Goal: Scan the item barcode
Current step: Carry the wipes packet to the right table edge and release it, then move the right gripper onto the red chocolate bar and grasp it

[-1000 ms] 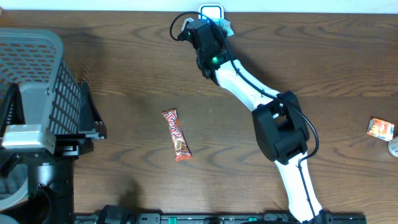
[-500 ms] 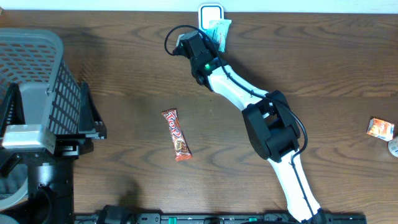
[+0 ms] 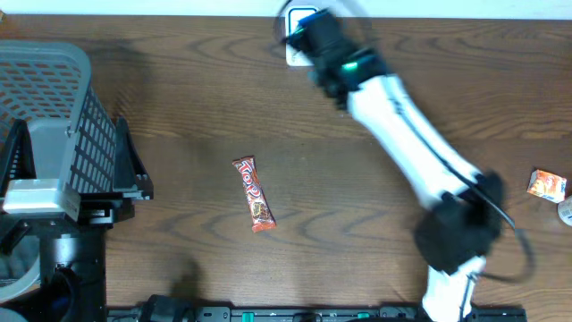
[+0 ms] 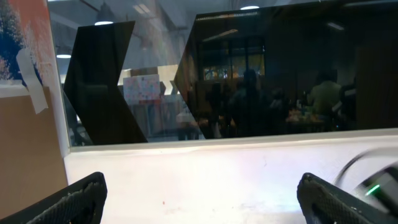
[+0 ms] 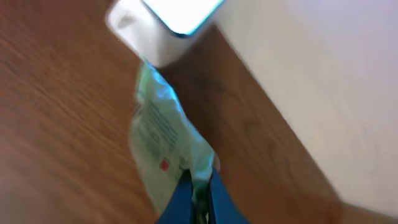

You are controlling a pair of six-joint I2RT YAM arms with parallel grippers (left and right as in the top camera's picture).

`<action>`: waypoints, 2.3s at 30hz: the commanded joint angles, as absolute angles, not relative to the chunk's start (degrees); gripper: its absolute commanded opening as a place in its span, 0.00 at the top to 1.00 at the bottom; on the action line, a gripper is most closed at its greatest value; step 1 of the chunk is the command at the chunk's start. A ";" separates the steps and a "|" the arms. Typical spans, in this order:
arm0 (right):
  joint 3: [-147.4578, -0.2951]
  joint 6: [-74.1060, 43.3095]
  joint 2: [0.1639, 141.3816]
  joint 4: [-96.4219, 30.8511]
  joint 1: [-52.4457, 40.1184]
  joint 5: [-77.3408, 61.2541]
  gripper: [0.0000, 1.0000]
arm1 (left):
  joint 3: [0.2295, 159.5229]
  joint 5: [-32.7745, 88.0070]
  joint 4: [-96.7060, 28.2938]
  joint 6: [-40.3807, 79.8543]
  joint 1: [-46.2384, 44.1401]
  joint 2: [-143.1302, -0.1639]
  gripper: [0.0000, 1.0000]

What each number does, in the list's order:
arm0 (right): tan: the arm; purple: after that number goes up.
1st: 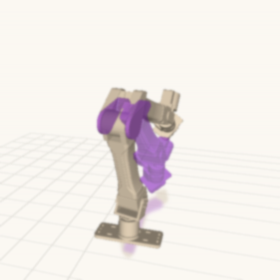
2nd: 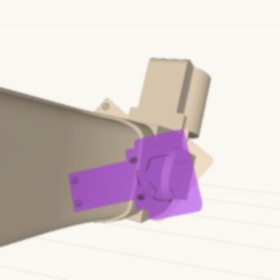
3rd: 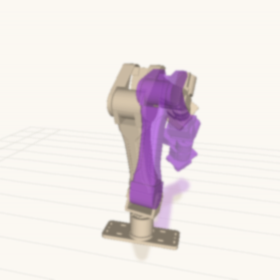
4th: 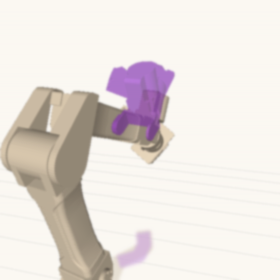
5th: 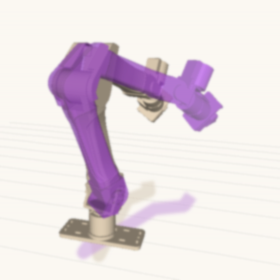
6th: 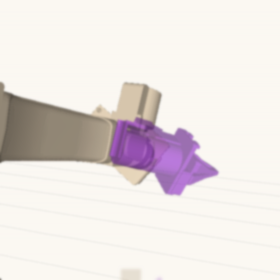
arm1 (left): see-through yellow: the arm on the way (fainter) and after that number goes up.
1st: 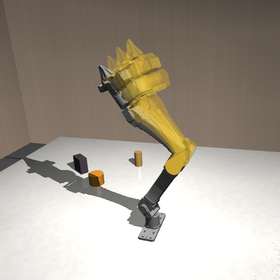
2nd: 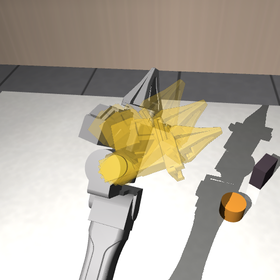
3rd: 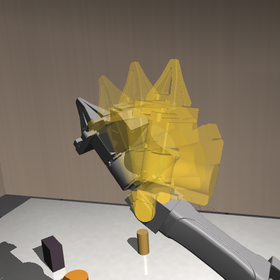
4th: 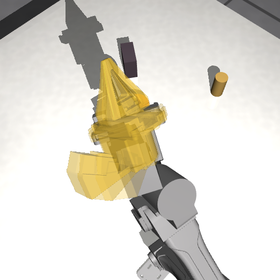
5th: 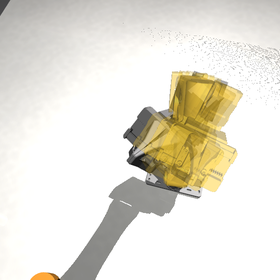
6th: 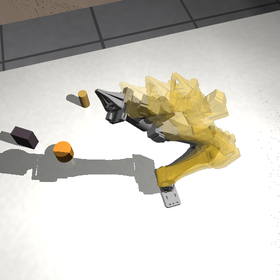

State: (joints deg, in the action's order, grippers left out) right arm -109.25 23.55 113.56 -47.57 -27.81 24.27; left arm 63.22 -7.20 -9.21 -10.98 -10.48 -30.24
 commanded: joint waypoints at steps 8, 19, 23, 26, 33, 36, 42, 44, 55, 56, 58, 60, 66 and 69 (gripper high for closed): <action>-109.58 -0.75 105.84 -72.38 -6.48 11.05 0.99 | 63.09 -7.03 -9.10 -11.68 -10.20 -29.85 0.02; -91.61 -6.11 106.63 -61.41 19.40 -1.43 0.98 | 63.09 -7.03 -9.13 -10.98 -10.20 -29.85 0.02; -84.66 -6.76 106.67 -53.32 24.45 -3.97 0.99 | 63.09 -7.03 -9.10 -9.08 -10.20 -29.85 0.02; -81.52 -6.83 106.74 -48.99 26.87 -3.92 0.99 | 63.09 -7.03 -9.10 -9.10 -10.20 -29.85 0.02; -81.71 -6.92 106.72 -49.52 31.40 -2.37 0.93 | 63.09 -7.03 -9.10 -9.10 -10.20 -29.85 0.02; -84.40 -12.12 105.91 -53.98 34.26 5.06 0.80 | 63.09 -7.03 -9.10 -9.10 -10.20 -29.85 0.02; -90.98 -13.67 101.47 -60.58 35.27 -4.54 0.64 | 63.09 -7.03 -9.10 -9.10 -10.20 -29.85 0.02; -91.39 -13.06 99.29 -61.30 33.36 -12.34 0.48 | 63.09 -7.03 -9.10 -9.10 -10.20 -29.85 0.02; -84.77 -9.72 99.44 -61.39 -6.61 -27.22 0.01 | 63.09 -7.03 -9.13 -9.10 -10.20 -29.85 0.02; -84.14 -10.31 100.05 -60.18 -9.96 -26.79 0.01 | 63.09 -7.03 -9.13 -9.08 -10.20 -29.85 0.02; -83.05 -10.85 101.67 -57.30 -17.26 -26.30 0.01 | 63.09 -7.03 -9.13 -9.10 -10.20 -29.85 0.02; -82.72 -10.81 103.77 -54.52 -23.88 -25.45 0.01 | 63.09 -7.03 -9.13 -9.10 -10.20 -29.85 0.02; -82.72 -11.33 112.20 -45.89 -34.63 -32.73 0.01 | 63.09 -7.03 -9.13 -9.10 -10.20 -29.85 0.02; -82.72 -11.38 116.33 -45.65 -36.62 -35.18 0.01 | 63.09 -7.05 -9.15 -9.10 -10.20 -29.85 0.02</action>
State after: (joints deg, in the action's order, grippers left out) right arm -83.26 -10.52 112.90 -45.50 -35.86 -30.92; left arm 63.22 -7.20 -9.21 -10.02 -10.48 -30.24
